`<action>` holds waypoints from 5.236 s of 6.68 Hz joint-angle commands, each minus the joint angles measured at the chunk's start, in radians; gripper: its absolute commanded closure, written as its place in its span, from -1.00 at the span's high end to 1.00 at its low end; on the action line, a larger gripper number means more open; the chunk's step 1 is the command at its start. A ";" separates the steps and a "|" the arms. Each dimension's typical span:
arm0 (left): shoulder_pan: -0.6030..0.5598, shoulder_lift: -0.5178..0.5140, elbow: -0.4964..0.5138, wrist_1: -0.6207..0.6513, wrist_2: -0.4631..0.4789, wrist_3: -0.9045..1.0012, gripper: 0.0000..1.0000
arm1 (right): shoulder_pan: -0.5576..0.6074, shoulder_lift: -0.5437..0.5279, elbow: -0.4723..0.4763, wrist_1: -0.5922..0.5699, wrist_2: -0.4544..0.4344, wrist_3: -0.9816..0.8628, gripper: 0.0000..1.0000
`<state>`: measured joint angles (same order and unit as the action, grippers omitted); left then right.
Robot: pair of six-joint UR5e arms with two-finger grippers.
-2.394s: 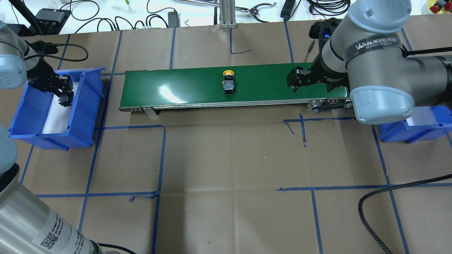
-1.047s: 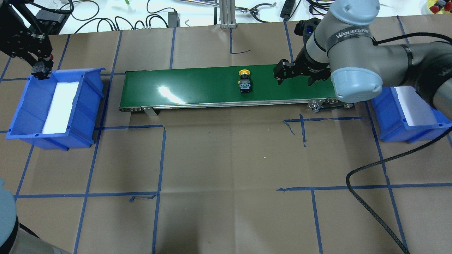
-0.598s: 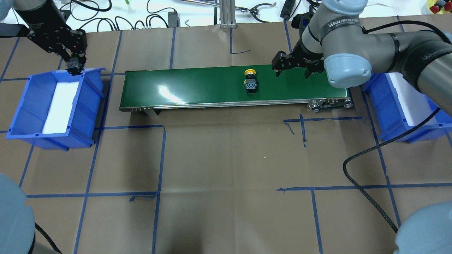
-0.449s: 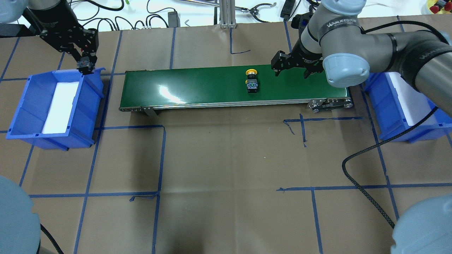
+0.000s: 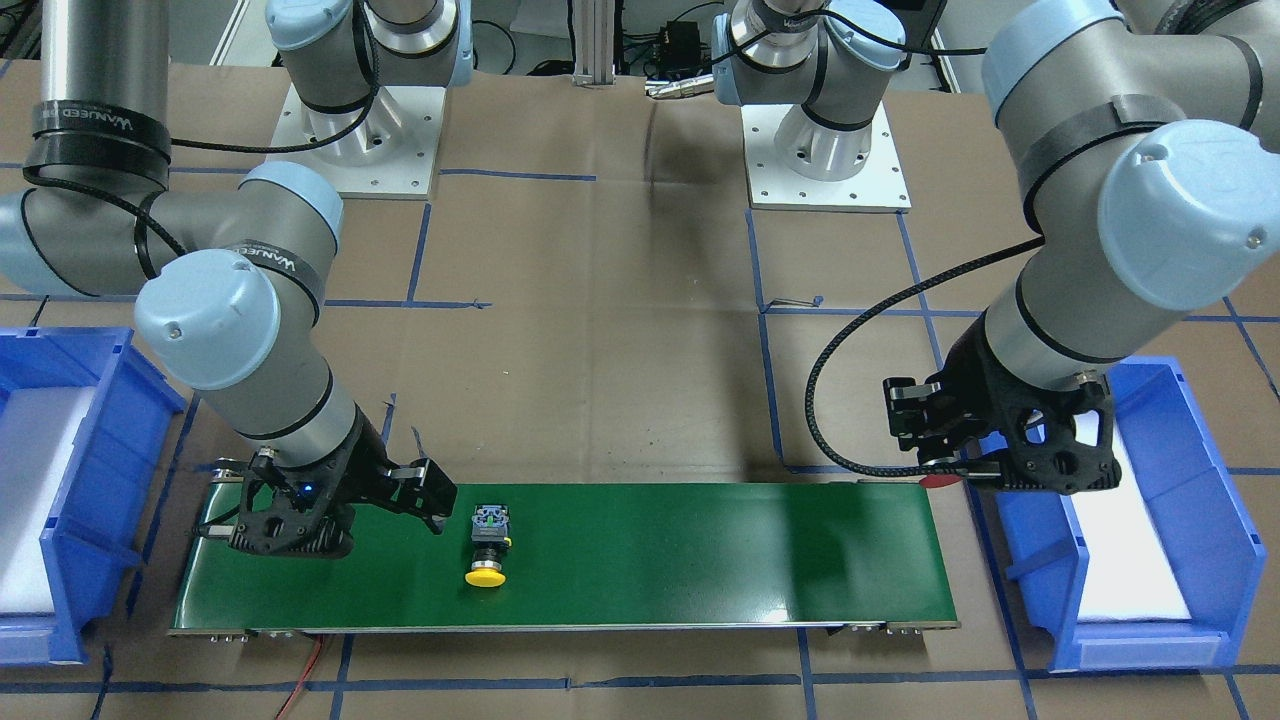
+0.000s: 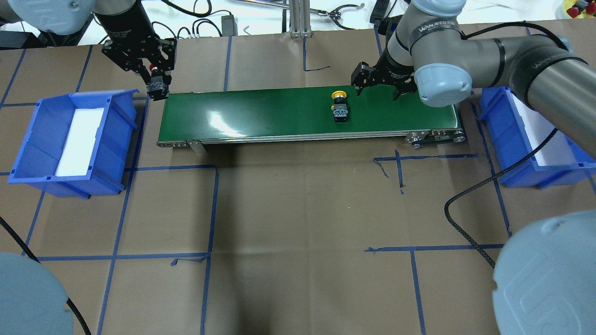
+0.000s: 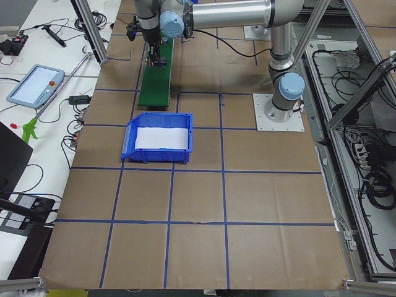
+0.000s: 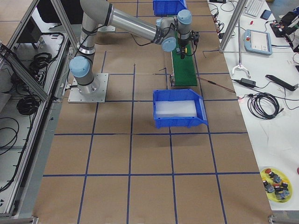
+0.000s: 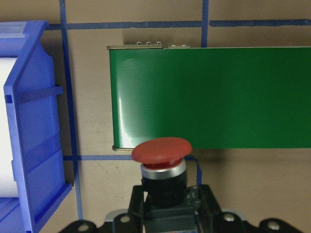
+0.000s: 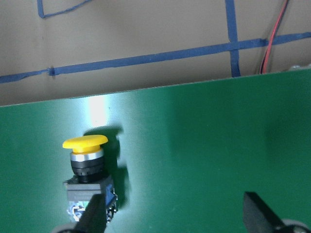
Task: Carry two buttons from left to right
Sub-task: 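Carry the red button to the belt while the right gripper lowers, then grasp the yellow button with the right gripper while left sets red down, then carry the yellow button into the far bin while the left gripper withdraws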
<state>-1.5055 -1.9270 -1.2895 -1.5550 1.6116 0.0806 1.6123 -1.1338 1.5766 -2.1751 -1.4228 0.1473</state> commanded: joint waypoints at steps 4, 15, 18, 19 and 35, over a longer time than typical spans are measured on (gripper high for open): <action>0.007 -0.082 -0.186 0.326 -0.002 0.132 -1.00 | 0.054 0.052 -0.030 0.000 -0.064 0.047 0.99; 0.004 -0.150 -0.212 0.440 -0.026 0.094 0.99 | 0.026 0.091 -0.032 0.015 -0.128 0.008 -0.85; 0.007 -0.084 -0.172 0.348 -0.013 0.093 1.00 | -0.038 0.007 -0.081 0.111 -0.177 -0.140 -0.98; 0.007 -0.035 -0.172 0.295 -0.012 0.093 1.00 | -0.098 -0.047 -0.086 0.147 -0.179 -0.243 -0.98; -0.005 0.381 -0.303 -0.022 -0.056 -0.002 1.00 | -0.678 -0.120 0.342 -0.157 -0.085 -0.928 -0.97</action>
<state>-1.5116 -1.5306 -1.6210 -1.5670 1.5523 0.0781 0.9408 -1.2569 1.9096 -2.3301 -1.5083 -0.7840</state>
